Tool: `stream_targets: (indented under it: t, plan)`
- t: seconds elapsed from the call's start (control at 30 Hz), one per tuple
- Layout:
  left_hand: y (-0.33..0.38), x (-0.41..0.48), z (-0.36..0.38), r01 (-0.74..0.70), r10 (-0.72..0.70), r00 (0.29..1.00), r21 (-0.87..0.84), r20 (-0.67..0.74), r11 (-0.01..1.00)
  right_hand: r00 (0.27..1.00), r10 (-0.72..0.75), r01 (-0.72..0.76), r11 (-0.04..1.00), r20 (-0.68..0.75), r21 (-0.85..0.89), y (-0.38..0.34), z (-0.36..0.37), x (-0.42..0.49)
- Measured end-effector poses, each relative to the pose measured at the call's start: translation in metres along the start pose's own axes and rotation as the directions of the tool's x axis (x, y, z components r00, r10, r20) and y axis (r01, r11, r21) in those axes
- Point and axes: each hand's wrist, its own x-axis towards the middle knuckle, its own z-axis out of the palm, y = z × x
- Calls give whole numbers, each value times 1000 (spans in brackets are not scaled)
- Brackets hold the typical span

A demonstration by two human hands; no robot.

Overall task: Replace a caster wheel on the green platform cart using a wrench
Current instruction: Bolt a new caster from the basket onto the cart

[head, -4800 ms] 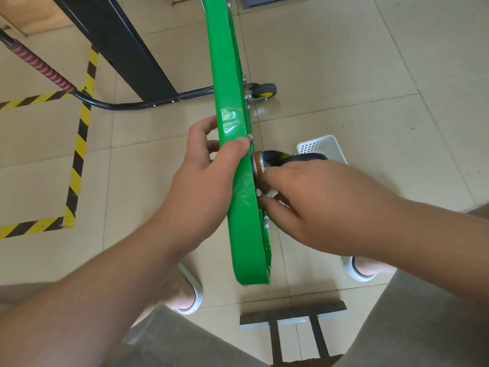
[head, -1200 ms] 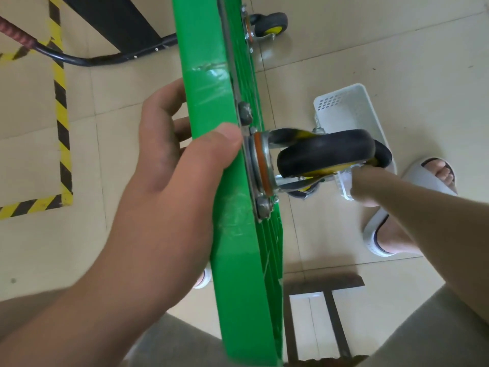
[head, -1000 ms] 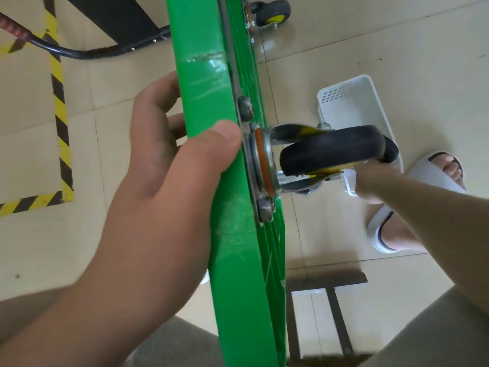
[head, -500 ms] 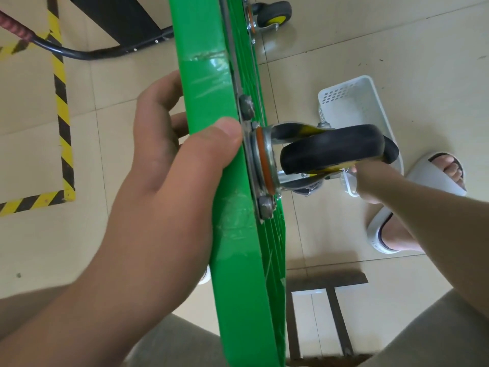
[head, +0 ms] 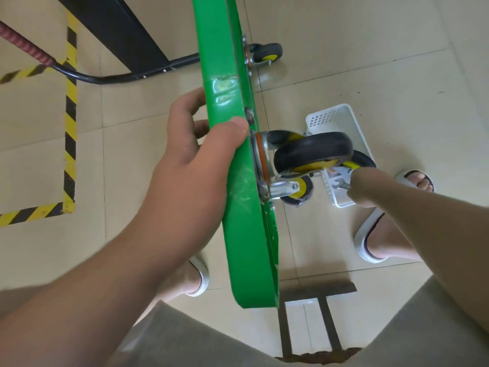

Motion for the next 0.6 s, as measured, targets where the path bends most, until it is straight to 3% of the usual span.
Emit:
stream_targets:
  t: [0.17,0.3,0.47,0.6]
  plan:
    - [-3,4,0,-5,5,1000,-21,-4,1000,986,28,-23,999,-162,36,11,-13,-5]
    - [-4,4,0,-19,19,1000,-24,10,1000,975,-32,57,992,-220,108,6,-36,-35]
    - [-7,6,-2,-36,37,999,-31,35,999,985,-139,157,968,-103,195,-5,-54,-95]
    - [-10,6,-3,-34,35,999,-12,42,999,966,-248,256,952,-70,167,-15,-56,-146]
